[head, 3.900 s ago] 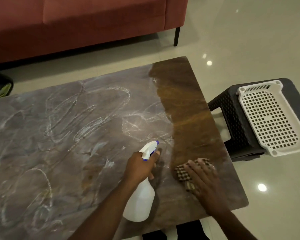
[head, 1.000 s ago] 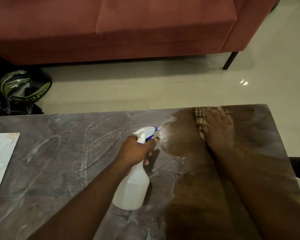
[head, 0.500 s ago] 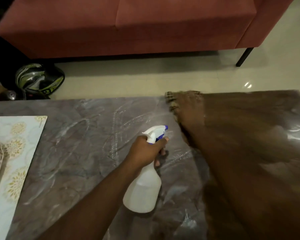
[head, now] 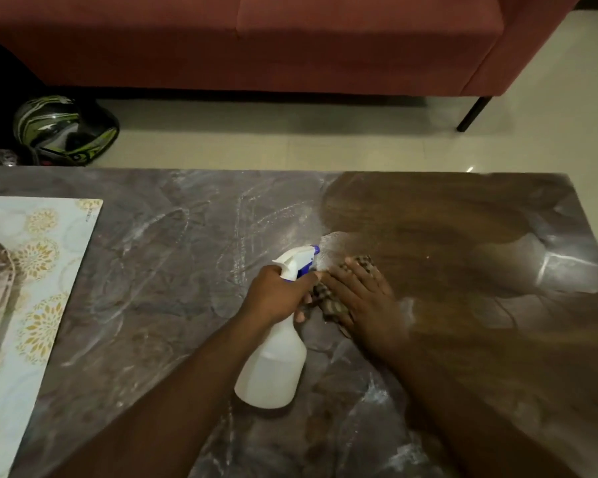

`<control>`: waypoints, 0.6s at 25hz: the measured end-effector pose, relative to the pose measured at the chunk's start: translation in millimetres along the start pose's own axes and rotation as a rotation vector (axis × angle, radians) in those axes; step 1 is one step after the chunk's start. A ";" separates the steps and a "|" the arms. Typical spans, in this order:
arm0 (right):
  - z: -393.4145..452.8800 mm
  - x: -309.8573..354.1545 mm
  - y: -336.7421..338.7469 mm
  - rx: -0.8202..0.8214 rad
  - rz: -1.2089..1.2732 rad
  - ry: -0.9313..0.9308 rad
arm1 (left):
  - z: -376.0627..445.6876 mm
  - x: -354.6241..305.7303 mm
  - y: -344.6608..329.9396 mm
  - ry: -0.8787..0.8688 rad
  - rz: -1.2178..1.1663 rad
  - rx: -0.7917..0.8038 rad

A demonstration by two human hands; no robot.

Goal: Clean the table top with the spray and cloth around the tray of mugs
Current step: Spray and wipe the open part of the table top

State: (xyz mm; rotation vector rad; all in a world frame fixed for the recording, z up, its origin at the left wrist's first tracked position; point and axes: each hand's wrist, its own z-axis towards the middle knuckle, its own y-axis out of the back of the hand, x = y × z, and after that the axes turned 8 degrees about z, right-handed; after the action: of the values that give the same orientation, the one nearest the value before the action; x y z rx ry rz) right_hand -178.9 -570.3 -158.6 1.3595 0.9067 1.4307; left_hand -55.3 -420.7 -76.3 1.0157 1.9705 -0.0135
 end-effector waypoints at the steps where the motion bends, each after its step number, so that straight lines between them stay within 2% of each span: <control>1: -20.9 -17.6 14.0 0.038 -0.030 0.030 | -4.7 -1.0 4.2 -0.005 -0.025 0.026; 2: -24.3 -33.3 28.2 -0.016 -0.023 -0.071 | -9.8 -3.0 7.0 -0.014 -0.039 0.041; 3: -16.2 -44.0 37.3 -0.087 -0.024 -0.278 | -12.7 -4.6 7.7 -0.025 -0.035 0.025; 4: 0.3 -44.2 37.6 -0.155 -0.045 -0.507 | -15.2 -5.1 5.8 -0.031 -0.016 -0.006; 5: 17.0 -26.2 34.5 -0.166 -0.005 -0.607 | -15.8 -4.6 1.2 -0.038 -0.002 -0.035; 6: 19.1 -3.2 22.5 -0.134 -0.006 -0.534 | -19.7 -5.4 -5.0 -0.039 0.009 -0.048; 9: -53.6 34.0 3.3 0.047 -0.038 -0.024 | -36.5 -8.6 -20.6 -0.040 0.013 0.017; 10: -76.4 21.6 15.9 0.066 -0.024 -0.018 | -43.9 -10.7 -21.7 -0.042 -0.002 0.032; 11: -81.5 8.1 25.9 0.026 0.000 -0.111 | -48.5 -12.1 -22.5 -0.050 -0.002 0.016; 14: -36.9 8.9 29.2 -0.113 0.044 -0.623 | -55.4 -14.2 -33.5 -0.081 0.049 -0.045; 15: -24.1 25.7 22.4 -0.085 0.075 -0.627 | -57.2 -14.6 -40.6 -0.091 0.051 -0.032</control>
State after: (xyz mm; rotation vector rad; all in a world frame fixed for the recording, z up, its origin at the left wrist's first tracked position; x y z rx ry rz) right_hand -204.6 -550.4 -132.4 1.6509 0.3831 0.9800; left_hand -118.5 -435.6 -45.9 1.0265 1.8563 -0.0001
